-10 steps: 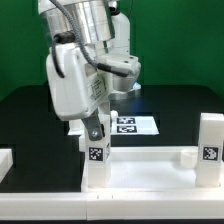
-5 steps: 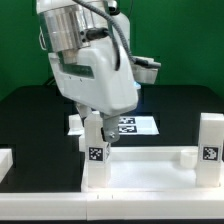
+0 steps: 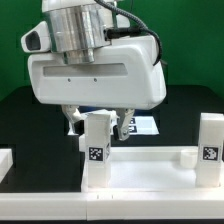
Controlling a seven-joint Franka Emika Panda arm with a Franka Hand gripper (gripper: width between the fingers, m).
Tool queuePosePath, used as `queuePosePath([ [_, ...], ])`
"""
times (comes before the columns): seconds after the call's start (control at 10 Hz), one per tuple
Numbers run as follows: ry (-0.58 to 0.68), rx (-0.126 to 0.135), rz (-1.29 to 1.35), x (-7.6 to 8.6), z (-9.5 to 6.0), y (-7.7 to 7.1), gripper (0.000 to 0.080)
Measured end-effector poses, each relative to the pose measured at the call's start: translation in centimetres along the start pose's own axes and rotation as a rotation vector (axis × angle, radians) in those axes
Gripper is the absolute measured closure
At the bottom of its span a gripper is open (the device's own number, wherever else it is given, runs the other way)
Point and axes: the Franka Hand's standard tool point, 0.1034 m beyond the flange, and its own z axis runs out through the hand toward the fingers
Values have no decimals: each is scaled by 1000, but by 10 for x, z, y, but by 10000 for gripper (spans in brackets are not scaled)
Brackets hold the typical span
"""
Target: Assemble desk
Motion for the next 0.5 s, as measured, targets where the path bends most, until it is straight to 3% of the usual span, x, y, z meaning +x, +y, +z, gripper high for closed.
queuePosePath([
  [0.1, 0, 0, 7, 0, 0, 0, 399],
  [0.2, 4, -4, 112, 2, -1, 3, 399],
  [0.3, 3, -5, 201, 3, -1, 5, 498],
  [0.5, -2, 6, 470, 4, -1, 10, 505],
])
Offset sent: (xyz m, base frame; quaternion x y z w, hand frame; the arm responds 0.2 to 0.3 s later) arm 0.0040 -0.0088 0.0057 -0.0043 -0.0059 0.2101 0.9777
